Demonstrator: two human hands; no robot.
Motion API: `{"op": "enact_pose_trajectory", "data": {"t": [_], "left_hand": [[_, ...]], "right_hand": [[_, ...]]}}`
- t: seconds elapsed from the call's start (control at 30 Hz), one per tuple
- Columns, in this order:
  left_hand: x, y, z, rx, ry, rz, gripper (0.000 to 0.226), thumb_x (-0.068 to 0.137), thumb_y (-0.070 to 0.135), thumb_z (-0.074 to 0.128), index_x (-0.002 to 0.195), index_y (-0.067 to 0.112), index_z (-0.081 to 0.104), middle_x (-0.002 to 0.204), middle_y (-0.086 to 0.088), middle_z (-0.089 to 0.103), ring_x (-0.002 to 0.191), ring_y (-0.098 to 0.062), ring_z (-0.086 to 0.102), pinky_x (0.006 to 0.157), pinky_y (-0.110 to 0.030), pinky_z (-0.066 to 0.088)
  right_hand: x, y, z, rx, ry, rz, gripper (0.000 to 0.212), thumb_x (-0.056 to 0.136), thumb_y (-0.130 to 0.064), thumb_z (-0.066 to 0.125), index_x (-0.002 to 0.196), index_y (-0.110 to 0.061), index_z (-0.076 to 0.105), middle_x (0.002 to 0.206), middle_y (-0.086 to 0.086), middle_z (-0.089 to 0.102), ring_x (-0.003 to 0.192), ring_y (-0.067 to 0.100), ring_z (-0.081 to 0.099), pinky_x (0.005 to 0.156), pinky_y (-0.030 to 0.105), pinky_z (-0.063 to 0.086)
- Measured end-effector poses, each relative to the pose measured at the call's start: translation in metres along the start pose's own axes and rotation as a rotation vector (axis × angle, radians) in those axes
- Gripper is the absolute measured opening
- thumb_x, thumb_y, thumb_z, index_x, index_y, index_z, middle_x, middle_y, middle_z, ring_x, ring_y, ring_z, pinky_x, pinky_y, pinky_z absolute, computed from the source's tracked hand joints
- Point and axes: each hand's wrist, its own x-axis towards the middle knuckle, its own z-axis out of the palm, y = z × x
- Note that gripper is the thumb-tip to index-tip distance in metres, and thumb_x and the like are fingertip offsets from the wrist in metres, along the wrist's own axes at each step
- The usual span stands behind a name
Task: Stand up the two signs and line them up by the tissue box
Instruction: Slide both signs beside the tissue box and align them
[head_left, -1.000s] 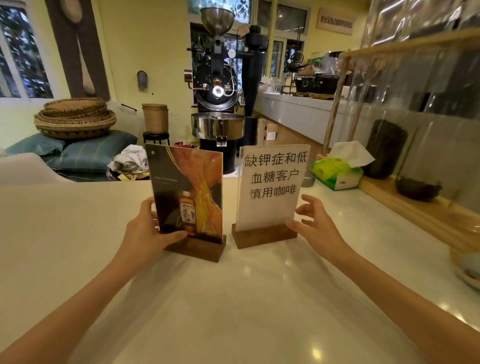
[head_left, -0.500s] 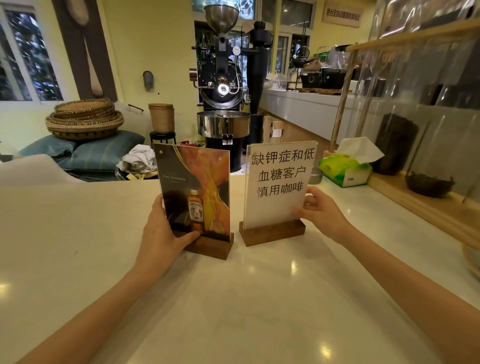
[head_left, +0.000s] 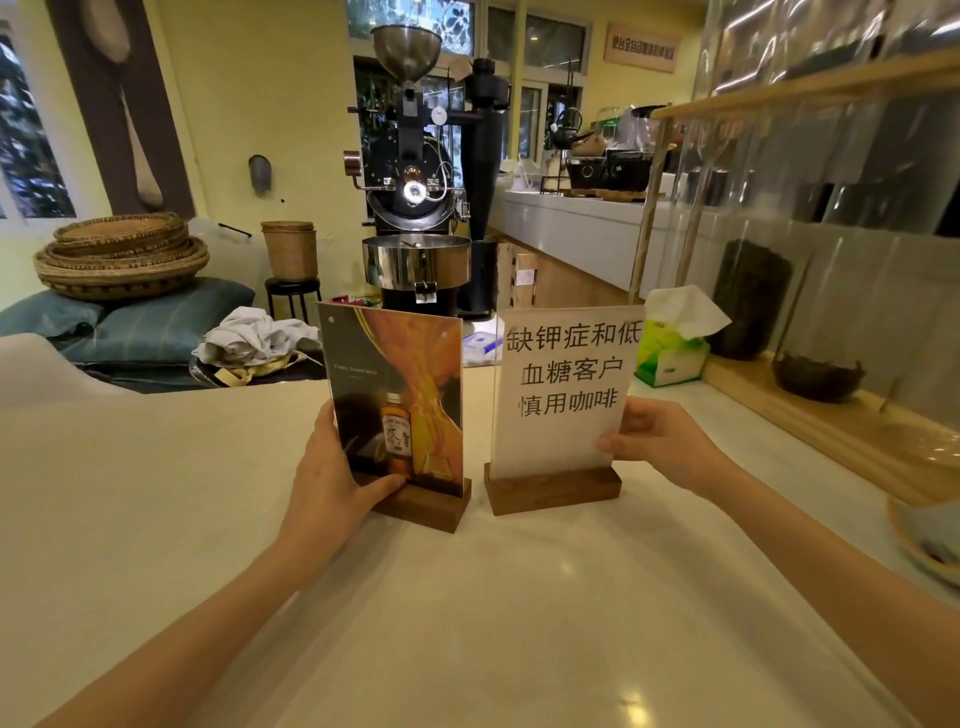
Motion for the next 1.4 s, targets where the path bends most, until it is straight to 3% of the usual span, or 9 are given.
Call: {"op": "enact_pose_trajectory", "data": {"t": [0.13,0.33,0.57,0.73,0.87,1.03,1.17,1.3,1.4], "left_hand": [[0.013,0.011,0.022,-0.027,-0.043,0.035,0.087,0.067,0.014,0.079,0.136,0.018,0.026,0.136,-0.008,0.049,0.125,-0.025,0.047,0.102,-0.041,0.041],[0.033,0.028,0.064,-0.107,-0.121,0.104,0.085,0.067,0.015,0.079,0.134,0.018,0.028,0.136,-0.006,0.049,0.126,-0.023,0.046,0.102,-0.038,0.039],[0.059,0.051,0.122,-0.18,-0.231,0.177,0.084,0.068,0.017,0.078,0.134,0.021,0.026,0.136,-0.005,0.048,0.126,-0.022,0.046,0.103,-0.036,0.038],[0.081,0.062,0.161,-0.178,-0.294,0.219,0.087,0.066,0.019,0.079,0.134,0.025,0.025,0.136,-0.005,0.048,0.124,-0.022,0.049,0.102,-0.039,0.043],[0.094,0.07,0.185,-0.167,-0.324,0.261,0.088,0.065,0.019,0.081,0.133,0.023,0.026,0.133,-0.007,0.049,0.121,-0.022,0.05,0.1,-0.037,0.044],[0.106,0.091,0.223,-0.179,-0.376,0.295,0.095,0.065,0.019,0.081,0.138,0.018,0.021,0.135,-0.009,0.047,0.123,-0.025,0.05,0.101,-0.036,0.042],[0.114,0.116,0.253,-0.173,-0.406,0.37,0.097,0.068,0.015,0.078,0.142,0.017,0.016,0.139,-0.01,0.043,0.128,-0.026,0.044,0.104,-0.036,0.038],[0.123,0.134,0.279,-0.152,-0.447,0.383,0.1,0.069,0.017,0.077,0.145,0.012,0.013,0.14,-0.013,0.043,0.131,-0.03,0.04,0.108,-0.041,0.035],[0.125,0.145,0.295,-0.157,-0.453,0.395,0.101,0.069,0.015,0.078,0.145,0.011,0.01,0.142,-0.016,0.04,0.132,-0.031,0.039,0.109,-0.042,0.035]], "right_hand": [[-0.006,0.01,-0.02,-0.031,0.078,0.009,0.046,0.078,0.004,0.064,0.121,-0.009,0.057,0.108,0.003,0.064,0.09,0.013,0.063,0.064,0.017,0.057],[-0.015,0.027,-0.054,-0.093,0.197,0.048,0.046,0.076,0.001,0.067,0.12,-0.009,0.058,0.116,0.008,0.066,0.104,0.026,0.063,0.09,0.044,0.053],[-0.027,0.037,-0.089,-0.095,0.292,0.106,0.037,0.075,0.001,0.068,0.1,-0.026,0.061,0.106,0.002,0.067,0.096,0.021,0.065,0.085,0.043,0.056],[-0.029,0.041,-0.103,-0.161,0.366,0.127,0.038,0.074,-0.003,0.071,0.102,-0.025,0.06,0.103,-0.003,0.067,0.09,0.013,0.065,0.084,0.041,0.056],[-0.032,0.046,-0.117,-0.153,0.401,0.15,0.039,0.075,0.0,0.069,0.111,-0.014,0.063,0.108,0.004,0.067,0.099,0.023,0.064,0.086,0.045,0.055],[-0.039,0.056,-0.138,-0.144,0.523,0.21,0.032,0.075,-0.001,0.069,0.103,-0.014,0.065,0.1,0.002,0.068,0.092,0.018,0.064,0.08,0.037,0.055],[-0.043,0.063,-0.152,-0.234,0.63,0.238,0.029,0.072,-0.006,0.073,0.1,-0.01,0.068,0.094,0.003,0.07,0.081,0.017,0.066,0.076,0.041,0.058],[-0.044,0.07,-0.16,-0.261,0.702,0.276,0.022,0.072,-0.01,0.074,0.09,-0.018,0.063,0.091,0.001,0.067,0.083,0.019,0.063,0.07,0.032,0.054],[-0.046,0.075,-0.165,-0.258,0.76,0.305,0.023,0.072,-0.011,0.074,0.092,-0.018,0.064,0.094,0.004,0.069,0.086,0.021,0.064,0.075,0.037,0.055]]}}
